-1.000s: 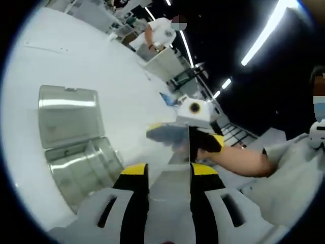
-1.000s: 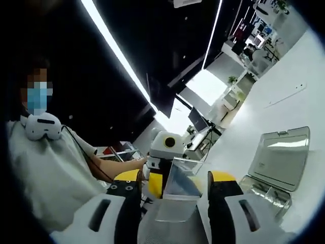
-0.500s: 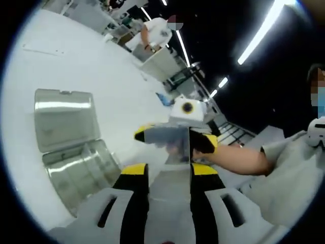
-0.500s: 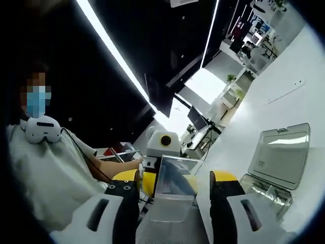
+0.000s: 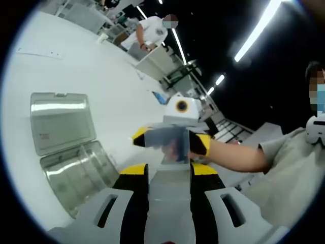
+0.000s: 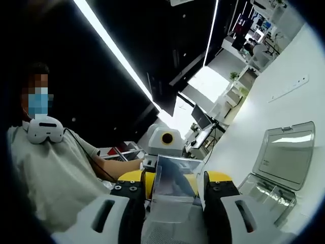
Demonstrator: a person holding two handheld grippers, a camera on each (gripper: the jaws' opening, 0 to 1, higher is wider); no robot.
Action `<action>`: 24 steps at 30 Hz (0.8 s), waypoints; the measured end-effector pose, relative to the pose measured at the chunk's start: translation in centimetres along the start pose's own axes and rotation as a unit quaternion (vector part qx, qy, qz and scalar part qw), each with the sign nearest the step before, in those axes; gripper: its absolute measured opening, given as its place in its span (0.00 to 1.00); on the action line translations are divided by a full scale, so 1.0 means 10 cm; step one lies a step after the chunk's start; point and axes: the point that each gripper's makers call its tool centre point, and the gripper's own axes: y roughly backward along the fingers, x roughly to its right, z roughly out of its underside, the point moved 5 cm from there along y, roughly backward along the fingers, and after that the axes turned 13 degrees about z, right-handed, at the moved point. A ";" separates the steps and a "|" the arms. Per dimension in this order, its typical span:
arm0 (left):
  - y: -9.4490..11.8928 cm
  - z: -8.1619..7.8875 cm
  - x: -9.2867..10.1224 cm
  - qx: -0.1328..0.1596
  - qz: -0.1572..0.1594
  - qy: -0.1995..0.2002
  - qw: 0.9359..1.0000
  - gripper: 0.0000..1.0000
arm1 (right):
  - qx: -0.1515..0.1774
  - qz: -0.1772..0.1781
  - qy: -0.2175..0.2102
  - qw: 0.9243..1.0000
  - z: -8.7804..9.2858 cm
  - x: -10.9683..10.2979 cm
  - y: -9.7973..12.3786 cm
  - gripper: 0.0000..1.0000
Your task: Insert the divider into the dual guide fixture by aligning both edges with the guide slots and pushing it downward to the bottom, including one-sided entry, uneven engagement, binding, and posture correction.
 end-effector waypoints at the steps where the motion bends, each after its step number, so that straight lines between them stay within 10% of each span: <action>1: 0.00 0.00 0.00 0.000 0.001 0.000 1.000 0.28 | 0.000 0.000 -0.001 1.000 0.00 0.00 0.00 0.39; 24: 0.01 0.00 0.02 0.003 0.008 0.000 1.000 0.29 | 0.000 0.005 -0.035 0.999 -0.02 0.01 0.01 0.32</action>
